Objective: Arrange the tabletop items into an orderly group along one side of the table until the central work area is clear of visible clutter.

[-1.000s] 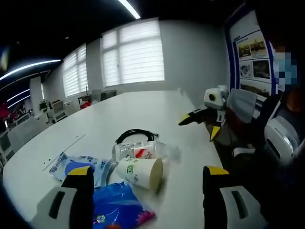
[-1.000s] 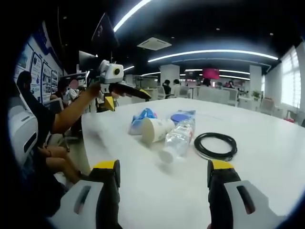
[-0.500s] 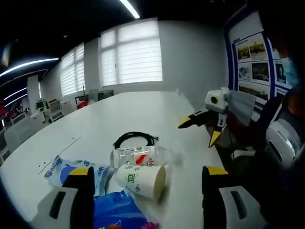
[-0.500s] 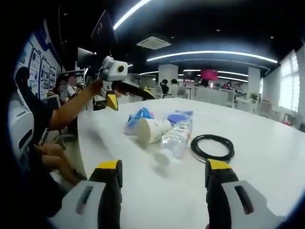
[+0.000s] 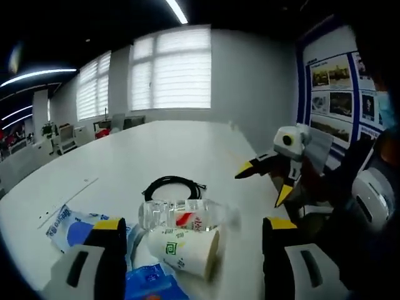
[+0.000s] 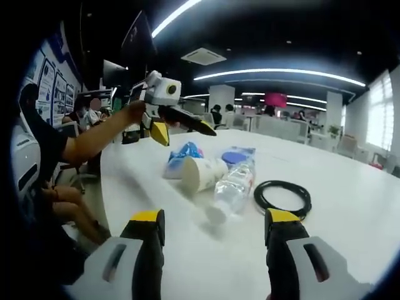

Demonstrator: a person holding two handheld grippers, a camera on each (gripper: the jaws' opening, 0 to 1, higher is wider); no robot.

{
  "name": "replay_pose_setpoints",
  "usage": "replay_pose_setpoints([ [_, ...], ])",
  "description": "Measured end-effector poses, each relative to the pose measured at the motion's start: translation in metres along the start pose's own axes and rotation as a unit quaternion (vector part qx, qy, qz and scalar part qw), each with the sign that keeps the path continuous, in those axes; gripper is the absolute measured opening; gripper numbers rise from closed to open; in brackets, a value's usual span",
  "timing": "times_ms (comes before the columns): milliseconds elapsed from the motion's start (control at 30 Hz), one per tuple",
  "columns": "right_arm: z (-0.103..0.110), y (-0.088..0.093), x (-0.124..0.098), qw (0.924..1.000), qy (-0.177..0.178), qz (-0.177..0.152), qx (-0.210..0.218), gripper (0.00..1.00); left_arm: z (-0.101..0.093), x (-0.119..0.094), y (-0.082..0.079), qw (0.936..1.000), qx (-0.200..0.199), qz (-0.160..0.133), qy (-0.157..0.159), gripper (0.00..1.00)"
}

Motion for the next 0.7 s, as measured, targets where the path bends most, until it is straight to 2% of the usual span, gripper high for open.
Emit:
replay_pose_setpoints([
  [433,0.001,-0.002,0.004,1.0000,0.001,-0.004,-0.001,0.60,0.004,0.008,0.001,0.9999,-0.013,-0.003,0.001,0.83],
  [700,0.003,-0.003,0.008,1.0000,0.000,-0.003,-0.003,0.58,0.019,0.013,-0.003,0.9999,-0.014,0.005,-0.009,0.81],
])
Point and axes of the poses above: the point that each gripper's makers call its tool centre point, and the gripper's own axes: x roughly forward along the fingers, z roughly to its left, y roughly out of its underside, the point moved 9 cm from there along -x, roughly backward along the fingers
